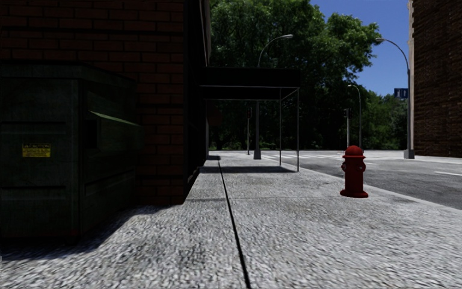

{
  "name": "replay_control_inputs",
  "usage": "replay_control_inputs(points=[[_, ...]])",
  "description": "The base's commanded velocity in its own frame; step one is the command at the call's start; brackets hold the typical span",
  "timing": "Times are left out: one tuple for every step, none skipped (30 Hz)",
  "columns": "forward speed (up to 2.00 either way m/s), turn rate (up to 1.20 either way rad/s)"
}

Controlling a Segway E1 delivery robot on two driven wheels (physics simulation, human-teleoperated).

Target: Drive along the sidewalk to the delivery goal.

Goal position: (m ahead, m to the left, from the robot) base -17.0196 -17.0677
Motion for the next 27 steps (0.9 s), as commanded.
replay_control_inputs(points=[[2.00,0.00],[2.00,0.00],[2.00,0.00],[2.00,-0.31],[2.00,-1.20],[2.00,-1.20],[2.00,-1.20],[2.00,-1.20],[2.00,-0.77],[2.00,0.00],[2.00,0.00],[2.00,0.00],[2.00,0.00],[2.00,0.00],[2.00,0.00],[2.00,0.00],[2.00,0.00],[2.00,0.00],[2.00,0.00],[2.00,0.00],[2.00,0.00],[2.00,0.00],[2.00,0.00],[2.00,0.00],[2.00,0.00],[2.00,0.00],[2.00,0.00]])
